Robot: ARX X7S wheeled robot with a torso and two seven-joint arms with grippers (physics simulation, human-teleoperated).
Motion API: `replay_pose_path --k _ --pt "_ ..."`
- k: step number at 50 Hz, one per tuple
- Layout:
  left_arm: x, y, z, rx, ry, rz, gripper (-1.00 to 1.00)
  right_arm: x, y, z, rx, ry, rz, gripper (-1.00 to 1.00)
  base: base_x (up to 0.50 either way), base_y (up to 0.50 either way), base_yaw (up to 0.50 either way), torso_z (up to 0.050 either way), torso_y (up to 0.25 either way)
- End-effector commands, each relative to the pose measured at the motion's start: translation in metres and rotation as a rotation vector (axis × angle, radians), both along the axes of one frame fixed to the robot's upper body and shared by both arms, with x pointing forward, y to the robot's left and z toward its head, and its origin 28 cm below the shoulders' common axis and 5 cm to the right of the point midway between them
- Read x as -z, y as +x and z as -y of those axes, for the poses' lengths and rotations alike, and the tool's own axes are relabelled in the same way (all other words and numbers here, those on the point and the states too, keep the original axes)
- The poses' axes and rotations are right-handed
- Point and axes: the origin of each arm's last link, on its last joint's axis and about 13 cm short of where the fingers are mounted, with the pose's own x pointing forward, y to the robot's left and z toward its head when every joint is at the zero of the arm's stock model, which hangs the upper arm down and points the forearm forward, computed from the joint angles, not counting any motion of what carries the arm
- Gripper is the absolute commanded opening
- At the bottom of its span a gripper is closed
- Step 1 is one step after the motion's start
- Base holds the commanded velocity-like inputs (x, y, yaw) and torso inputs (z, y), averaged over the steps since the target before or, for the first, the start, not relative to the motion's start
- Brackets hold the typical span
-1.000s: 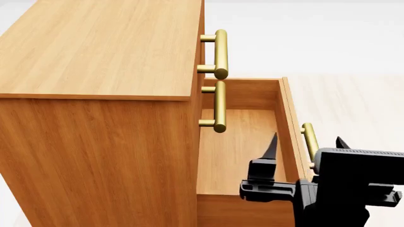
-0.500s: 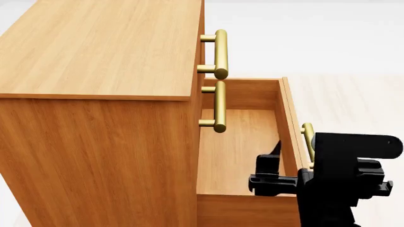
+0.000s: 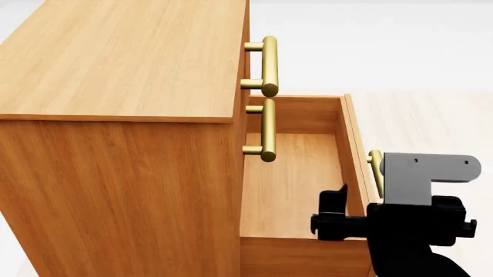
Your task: Put the bowl in the bottom drawer of the cabinet and close it.
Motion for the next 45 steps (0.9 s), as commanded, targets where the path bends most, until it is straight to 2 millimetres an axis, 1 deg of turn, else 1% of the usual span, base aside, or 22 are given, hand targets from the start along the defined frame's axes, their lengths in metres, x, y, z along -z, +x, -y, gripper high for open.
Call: replay_pose_path --k 1,3,19,30,38,45 --pt "0.0 0.0 0.0 -0.001 0.002 0.001 1.0 0.0 0.005 0.003 0.001 0.003 -0.082 1.0 0.0 0.0 0.0 0.0 0.0" --pt "0.0 0.0 0.0 -0.001 0.006 0.002 1.0 0.0 0.005 0.004 -0.007 0.01 -0.109 1.0 0.0 0.0 0.0 0.0 0.0" --pt "-0.002 0.0 0.001 -0.002 0.007 0.002 1.0 0.002 0.007 0.005 -0.016 0.01 -0.16 1.0 0.0 0.0 0.0 0.0 0.0" --pt "0.0 0.001 0.0 -0.002 0.005 0.002 1.0 0.003 0.01 0.007 -0.013 0.063 -0.211 1.0 0.0 0.0 0.0 0.0 0.0" --pt "0.0 0.001 0.0 -0.003 0.005 0.002 1.0 0.002 0.014 0.012 0.027 0.095 -0.224 1.0 0.0 0.0 0.0 0.0 0.0" --pt "0.001 0.0 0.0 -0.003 0.005 0.002 1.0 0.002 0.014 0.015 0.06 0.056 -0.206 1.0 0.0 0.0 0.0 0.0 0.0"
